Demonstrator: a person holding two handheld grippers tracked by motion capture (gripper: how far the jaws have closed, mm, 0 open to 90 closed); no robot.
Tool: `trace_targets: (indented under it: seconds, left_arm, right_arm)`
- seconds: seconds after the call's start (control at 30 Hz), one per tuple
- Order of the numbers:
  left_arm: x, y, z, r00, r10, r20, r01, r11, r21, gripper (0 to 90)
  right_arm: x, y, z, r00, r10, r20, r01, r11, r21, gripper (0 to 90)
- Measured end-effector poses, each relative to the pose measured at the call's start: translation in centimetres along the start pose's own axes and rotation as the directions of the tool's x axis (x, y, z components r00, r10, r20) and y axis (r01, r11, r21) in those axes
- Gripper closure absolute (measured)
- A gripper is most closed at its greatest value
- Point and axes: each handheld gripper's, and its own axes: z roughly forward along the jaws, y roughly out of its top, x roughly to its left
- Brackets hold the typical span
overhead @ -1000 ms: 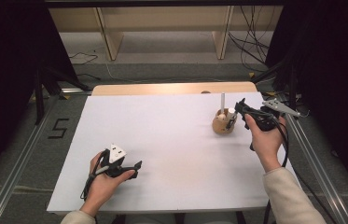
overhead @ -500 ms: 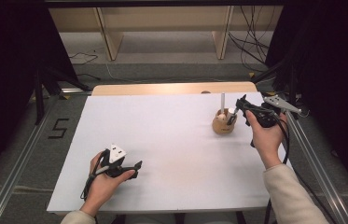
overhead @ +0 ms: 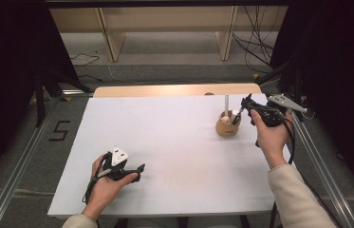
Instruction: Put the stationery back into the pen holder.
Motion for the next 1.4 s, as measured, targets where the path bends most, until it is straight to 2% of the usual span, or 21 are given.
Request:
trace_targets:
  seconds: [1.4]
  left_arm:
    - [-0.08, 0.03, 0.06, 1.0000, -0.002, 0.002, 0.002, 1.0000, -0.003, 19.1]
  right_arm:
    - [-0.22, 0.73, 0.89, 0.9994, -0.018, 0.028, 0.019, 1.000, -0.014, 80.0]
